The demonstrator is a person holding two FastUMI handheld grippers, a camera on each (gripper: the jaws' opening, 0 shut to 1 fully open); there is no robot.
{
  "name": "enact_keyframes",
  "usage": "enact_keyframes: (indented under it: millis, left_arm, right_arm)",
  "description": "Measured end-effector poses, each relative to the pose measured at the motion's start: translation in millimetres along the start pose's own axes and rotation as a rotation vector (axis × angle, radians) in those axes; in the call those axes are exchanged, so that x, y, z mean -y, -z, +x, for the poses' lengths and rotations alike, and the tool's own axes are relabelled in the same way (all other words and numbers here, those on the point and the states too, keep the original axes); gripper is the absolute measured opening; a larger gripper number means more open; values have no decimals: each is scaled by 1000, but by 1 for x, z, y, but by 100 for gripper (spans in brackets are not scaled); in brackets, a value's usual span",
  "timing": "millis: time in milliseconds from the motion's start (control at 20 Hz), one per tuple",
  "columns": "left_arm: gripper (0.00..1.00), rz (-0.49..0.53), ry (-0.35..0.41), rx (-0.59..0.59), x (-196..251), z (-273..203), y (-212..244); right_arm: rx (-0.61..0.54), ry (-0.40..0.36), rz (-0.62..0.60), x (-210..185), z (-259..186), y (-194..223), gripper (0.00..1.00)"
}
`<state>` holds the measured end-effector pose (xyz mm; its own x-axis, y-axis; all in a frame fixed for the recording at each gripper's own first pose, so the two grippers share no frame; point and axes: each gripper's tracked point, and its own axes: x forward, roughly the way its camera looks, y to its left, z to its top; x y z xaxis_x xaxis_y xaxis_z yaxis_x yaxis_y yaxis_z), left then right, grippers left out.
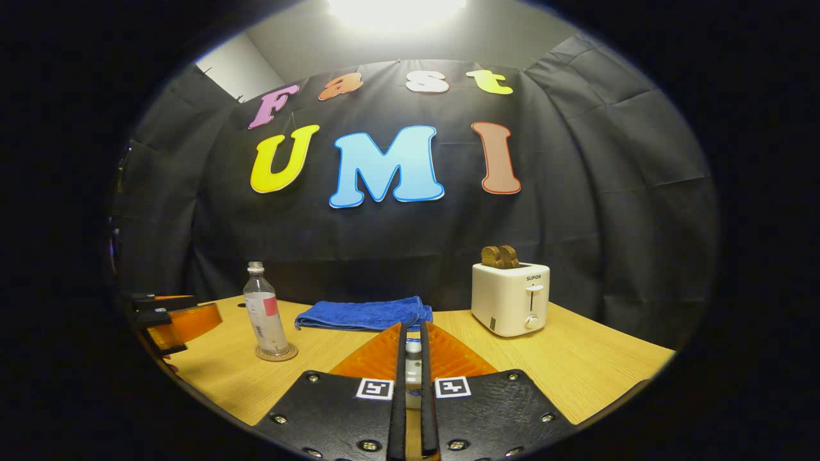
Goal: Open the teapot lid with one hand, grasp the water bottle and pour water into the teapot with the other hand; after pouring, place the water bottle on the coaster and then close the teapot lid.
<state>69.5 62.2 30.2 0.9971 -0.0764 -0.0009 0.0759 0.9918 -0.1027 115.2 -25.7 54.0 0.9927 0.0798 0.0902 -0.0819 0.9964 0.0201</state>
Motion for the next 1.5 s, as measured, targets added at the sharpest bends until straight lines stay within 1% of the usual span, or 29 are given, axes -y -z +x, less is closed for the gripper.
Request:
enact_keyframes:
  millis: [50, 100, 200, 300, 400, 500, 550, 650, 700, 750, 800, 850, 900, 950, 1000, 1050, 1100, 1150, 1200, 1300, 1350, 1500]
  left_arm:
    - [100, -30, 11, -21, 2, -9, 6]
    - [100, -55, -1, -25, -3, -18, 7]
    - [100, -45, -23, -28, -10, -22, 13]
    - [99, -50, -28, -46, -14, -21, 20]
    - [99, -45, -30, -29, -14, -22, 15]
    - [99, -27, -23, -25, -9, -21, 15]
    - [99, -23, -21, -23, -7, -22, 15]
    - [99, -19, -18, -18, -5, -24, 12]
    - [99, -13, -20, -16, -5, -25, 12]
    - [99, -6, -24, -13, -6, -26, 10]
    - [99, -3, -26, -10, -6, -28, 9]
    - [99, -2, -26, -7, -5, -30, 7]
    - [99, 1, -28, -3, -5, -32, 5]
    - [99, 8, -30, -1, -5, -32, 5]
    - [99, 15, -31, 1, -3, -33, 5]
    - [99, 23, -30, 5, 0, -35, 5]
    - [99, 25, -31, 10, 3, -36, 4]
    - [99, 30, -20, 13, 10, -36, 5]
    - [99, 36, -17, 10, 14, -36, 8]
    - [99, 62, -19, 2, 24, -42, 21]
    - [99, 72, -15, -4, 30, -46, 26]
    - [99, 76, -7, 4, 46, -59, 30]
  right_arm:
    - [-36, 11, -11, 1, 17, 12, 9]
    - [-55, 25, -33, 3, 28, 20, 9]
    - [-80, 17, -42, 1, 40, 31, 9]
    - [-113, 31, -33, 4, 50, 44, 9]
    - [-119, 33, -18, 6, 51, 47, 9]
    - [-165, 33, -22, 3, 53, 62, 9]
    - [-151, 31, -26, 4, 54, 58, 9]
    - [-157, 36, -29, 5, 56, 62, 9]
    - [-162, 37, -36, 4, 54, 60, 12]
    - [-167, 33, -48, 2, 53, 62, 12]
    - [-167, 36, -71, 1, 50, 59, 25]
    - [-157, 50, -93, 4, 50, 53, 33]
    - [-131, 58, -101, 7, 42, 41, 34]
    - [-100, 56, -102, 7, 33, 28, 39]
    - [-80, 56, -103, 6, 23, 20, 39]
    - [-58, 46, -99, 1, 6, 9, 55]
    - [-51, 45, -95, -2, -9, 7, 68]
    - [-51, 42, -86, -7, -27, 7, 78]
    - [-51, 43, -83, -10, -42, 8, 82]
    - [-46, 75, -50, -14, -90, 18, 82]
    - [-40, 84, -35, -14, -98, 20, 82]
    - [-72, 75, -13, -22, -107, 37, 83]
